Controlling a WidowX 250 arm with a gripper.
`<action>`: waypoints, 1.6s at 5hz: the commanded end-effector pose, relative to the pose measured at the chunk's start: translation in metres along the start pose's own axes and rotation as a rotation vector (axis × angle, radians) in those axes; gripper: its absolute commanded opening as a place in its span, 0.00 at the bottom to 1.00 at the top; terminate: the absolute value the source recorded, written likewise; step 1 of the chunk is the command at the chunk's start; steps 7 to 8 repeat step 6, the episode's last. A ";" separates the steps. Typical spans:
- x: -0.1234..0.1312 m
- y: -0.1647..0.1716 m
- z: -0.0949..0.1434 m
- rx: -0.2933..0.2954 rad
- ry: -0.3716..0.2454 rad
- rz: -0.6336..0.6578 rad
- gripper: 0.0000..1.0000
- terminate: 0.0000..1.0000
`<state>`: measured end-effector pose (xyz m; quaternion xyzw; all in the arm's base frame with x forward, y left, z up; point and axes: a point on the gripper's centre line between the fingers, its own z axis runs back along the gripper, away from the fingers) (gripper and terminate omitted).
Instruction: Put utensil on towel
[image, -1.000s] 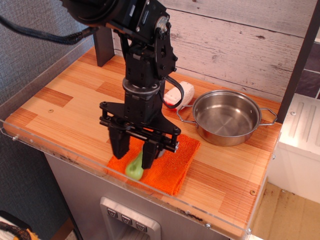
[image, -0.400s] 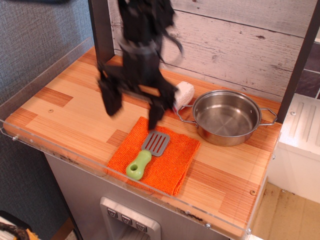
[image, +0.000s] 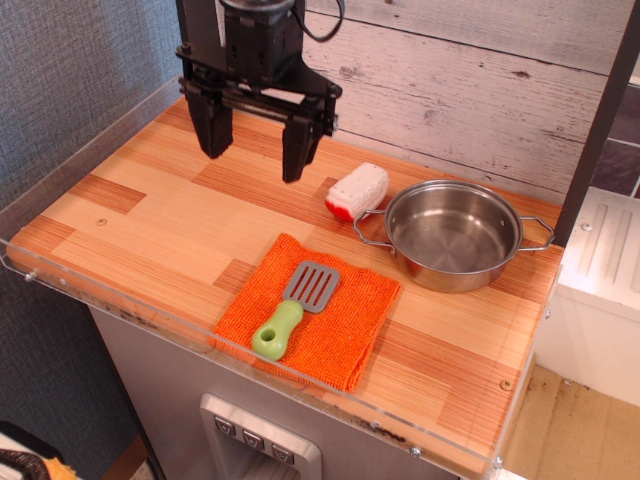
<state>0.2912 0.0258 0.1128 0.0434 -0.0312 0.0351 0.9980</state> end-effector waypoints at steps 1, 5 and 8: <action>0.008 0.008 0.011 -0.011 -0.025 -0.057 1.00 0.00; 0.008 0.008 0.011 -0.011 -0.025 -0.057 1.00 0.00; 0.008 0.008 0.011 -0.011 -0.025 -0.057 1.00 1.00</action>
